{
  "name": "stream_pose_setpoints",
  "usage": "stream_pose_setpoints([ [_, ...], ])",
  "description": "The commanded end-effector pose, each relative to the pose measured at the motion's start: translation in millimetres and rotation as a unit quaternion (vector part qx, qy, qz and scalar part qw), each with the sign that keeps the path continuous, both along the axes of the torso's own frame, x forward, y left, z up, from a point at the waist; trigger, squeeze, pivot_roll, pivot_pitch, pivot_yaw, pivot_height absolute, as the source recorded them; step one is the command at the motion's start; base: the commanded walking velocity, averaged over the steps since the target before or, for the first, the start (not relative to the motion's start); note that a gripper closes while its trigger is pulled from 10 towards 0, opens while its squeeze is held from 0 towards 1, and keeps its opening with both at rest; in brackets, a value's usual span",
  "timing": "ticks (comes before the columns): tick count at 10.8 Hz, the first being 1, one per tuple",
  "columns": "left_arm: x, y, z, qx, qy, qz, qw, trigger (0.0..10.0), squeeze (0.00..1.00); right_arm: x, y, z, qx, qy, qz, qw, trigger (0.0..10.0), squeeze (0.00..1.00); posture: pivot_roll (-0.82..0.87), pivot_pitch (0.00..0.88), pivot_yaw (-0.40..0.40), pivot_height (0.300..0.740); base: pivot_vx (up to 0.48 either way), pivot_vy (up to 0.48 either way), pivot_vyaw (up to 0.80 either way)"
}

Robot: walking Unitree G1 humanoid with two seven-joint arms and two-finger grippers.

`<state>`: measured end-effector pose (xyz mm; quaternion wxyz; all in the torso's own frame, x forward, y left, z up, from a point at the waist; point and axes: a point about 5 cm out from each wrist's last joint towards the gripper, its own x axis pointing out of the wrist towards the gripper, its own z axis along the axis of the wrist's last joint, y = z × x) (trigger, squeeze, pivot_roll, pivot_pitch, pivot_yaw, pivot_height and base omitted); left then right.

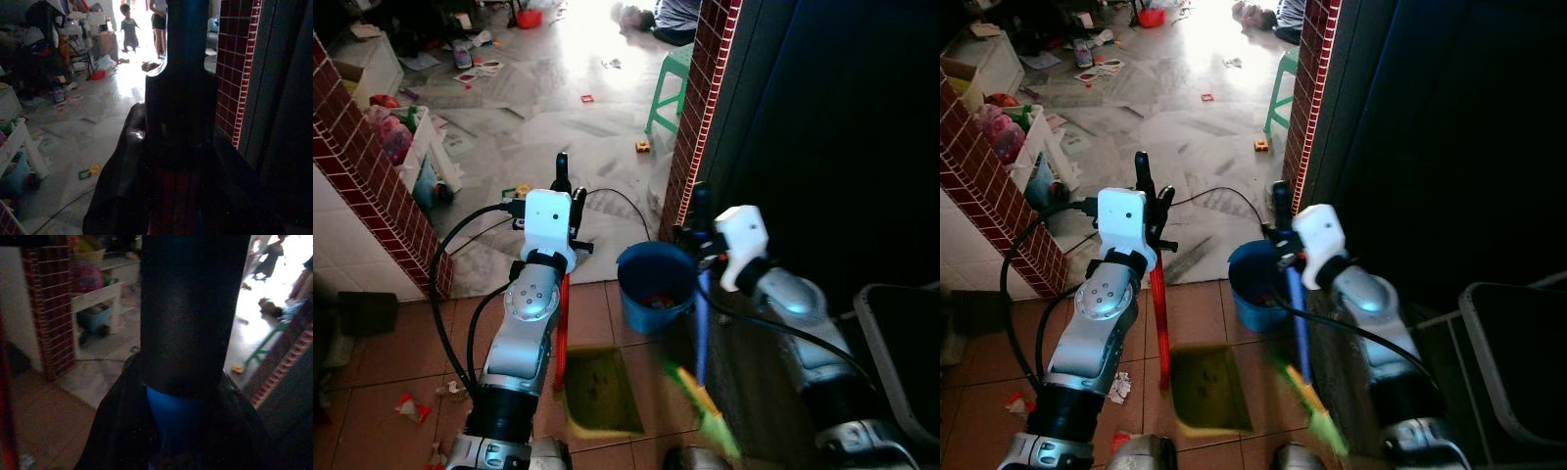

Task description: Sweep floor

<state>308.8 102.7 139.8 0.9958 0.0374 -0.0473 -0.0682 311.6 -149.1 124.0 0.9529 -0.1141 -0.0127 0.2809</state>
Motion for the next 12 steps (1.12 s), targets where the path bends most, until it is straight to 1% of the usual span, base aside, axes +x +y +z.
stream_pose_setpoints([
  [1,-1.1,1.1,9,-0.009,-0.015,-0.002,1.0,10.0,0.0,0.4,-10.5,11,-0.028,-0.04,-0.031,0.998,10.0,0.0,-0.02,0.016,0.006,0.74,0.0,0.0,0.0],
  [3,-2.0,0.4,9,-0.012,-0.015,-0.011,1.0,10.0,0.0,6.0,-21.2,19,-0.04,-0.078,-0.109,0.99,10.0,0.0,-0.01,0.018,0.013,0.74,0.0,0.0,0.0],
  [4,-1.8,-1.2,9,-0.013,-0.015,-0.016,1.0,10.0,0.0,6.7,-21.0,21,-0.03,-0.082,-0.115,0.989,10.0,0.0,-0.01,0.018,0.014,0.74,0.266,0.0,0.0],
  [5,-1.6,-3.2,11,-0.018,-0.019,-0.024,0.999,10.0,0.0,7.9,-18.8,24,-0.026,-0.095,-0.112,0.989,10.0,0.0,-0.02,0.018,0.016,0.74,0.364,0.0,-0.8],
  [6,-1.3,-4.3,12,-0.021,-0.018,-0.024,0.999,10.0,0.0,8.6,-19.3,26,-0.03,-0.102,-0.118,0.987,10.0,0.0,-0.02,0.021,0.013,0.74,0.42,0.0,0.0],
  [9,-3.6,-3.5,10,-0.029,-0.016,-0.022,0.999,10.0,0.0,7.8,-18.6,28,-0.036,-0.117,-0.111,0.986,10.0,0.0,-0.02,0.023,0.004,0.74,0.432,0.0,0.0],
  [10,-3.3,-4.1,10,-0.029,-0.014,-0.02,0.999,10.0,0.0,7.9,-18.6,28,-0.037,-0.12,-0.11,0.986,10.0,0.0,-0.02,0.023,0.004,0.74,0.0,0.0,0.0],
  [12,-3.3,-4.2,13,-0.032,-0.018,-0.02,0.999,10.0,0.0,8.5,-21.0,31,-0.04,-0.128,-0.11,0.985,10.0,0.0,-0.02,0.023,0.0,0.74,0.276,0.392,0.0],
])
